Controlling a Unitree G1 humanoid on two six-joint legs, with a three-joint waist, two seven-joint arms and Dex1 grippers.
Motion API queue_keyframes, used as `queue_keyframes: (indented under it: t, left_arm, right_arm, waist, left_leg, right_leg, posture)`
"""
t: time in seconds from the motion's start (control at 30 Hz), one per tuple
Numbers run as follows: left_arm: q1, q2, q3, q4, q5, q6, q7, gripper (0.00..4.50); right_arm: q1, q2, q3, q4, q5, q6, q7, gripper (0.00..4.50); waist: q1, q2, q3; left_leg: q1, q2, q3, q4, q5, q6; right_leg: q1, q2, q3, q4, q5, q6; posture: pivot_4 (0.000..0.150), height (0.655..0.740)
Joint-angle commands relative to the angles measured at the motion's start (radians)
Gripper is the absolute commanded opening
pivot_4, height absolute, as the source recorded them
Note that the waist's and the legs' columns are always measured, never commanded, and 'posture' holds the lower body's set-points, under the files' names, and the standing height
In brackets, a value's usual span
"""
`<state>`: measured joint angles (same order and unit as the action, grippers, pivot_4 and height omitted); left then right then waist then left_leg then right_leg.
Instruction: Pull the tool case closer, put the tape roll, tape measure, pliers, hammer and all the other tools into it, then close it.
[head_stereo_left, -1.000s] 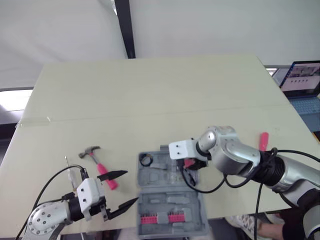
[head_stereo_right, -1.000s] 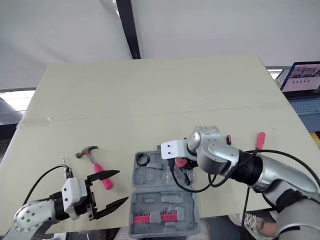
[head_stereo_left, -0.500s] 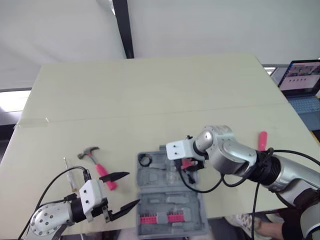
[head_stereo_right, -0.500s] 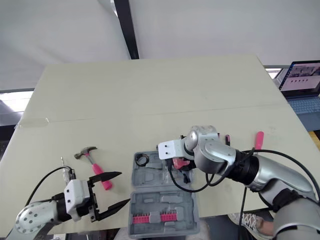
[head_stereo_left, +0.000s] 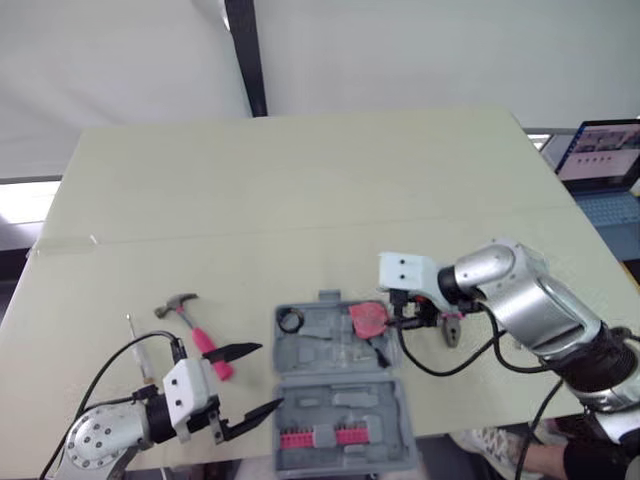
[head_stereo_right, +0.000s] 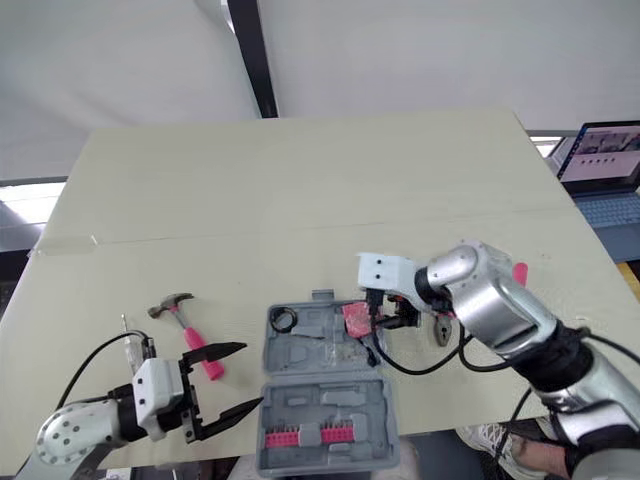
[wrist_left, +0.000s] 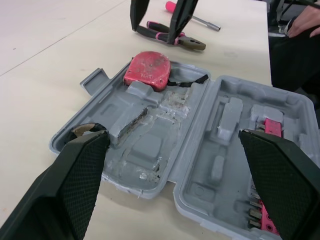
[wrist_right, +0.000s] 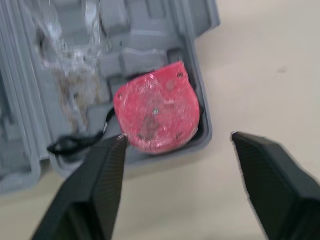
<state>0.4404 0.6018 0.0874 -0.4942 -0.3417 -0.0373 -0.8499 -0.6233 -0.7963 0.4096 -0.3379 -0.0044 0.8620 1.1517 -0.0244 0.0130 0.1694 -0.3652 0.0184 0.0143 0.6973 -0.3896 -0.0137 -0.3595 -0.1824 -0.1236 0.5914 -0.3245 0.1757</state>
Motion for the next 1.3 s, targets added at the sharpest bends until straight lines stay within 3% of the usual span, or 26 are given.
queue_keyframes:
  t: [0.03,0.3,0.57,1.3]
  left_arm:
    - [-0.007,0.001,-0.005,-0.002,0.005,-0.021,-0.006,4.5]
    - [-0.008,0.007,-0.005,-0.004,0.006,-0.023,-0.009,4.5]
    - [0.01,0.01,0.013,-0.01,-0.005,-0.025,-0.011,4.5]
    - [0.005,0.017,0.06,-0.022,-0.031,0.009,-0.021,4.5]
  right_arm:
    - [0.058,0.01,-0.121,0.02,0.072,-0.121,-0.023,1.55]
    - [0.234,0.066,-0.244,0.122,0.209,-0.419,0.012,1.55]
    - [0.253,0.101,-0.223,0.287,0.189,-0.649,0.027,1.55]
    - [0.266,0.191,-0.18,0.509,0.128,-0.822,-0.001,1.55]
  waist:
    - [-0.001,0.0,0.0]
    - [0.0,0.0,0.0]
    - [0.0,0.0,0.0]
    - [0.001,0.0,0.0]
  left_leg:
    - [0.0,0.0,0.0,0.0,0.0,0.0]
    - [0.0,0.0,-0.001,0.0,0.0,0.0]
    - [0.001,0.0,0.0,0.0,0.0,0.0]
    - [0.004,0.0,-0.001,0.0,0.0,0.0]
  right_leg:
    - [0.0,0.0,0.0,0.0,0.0,0.0]
    - [0.0,0.0,0.0,0.0,0.0,0.0]
    - [0.001,0.0,0.0,0.0,0.0,0.0]
    - [0.004,0.0,-0.001,0.0,0.0,0.0]
  posture:
    - [0.15,0.74]
    - [0.15,0.74]
    - [0.15,0.74]
    - [0.15,0.74]
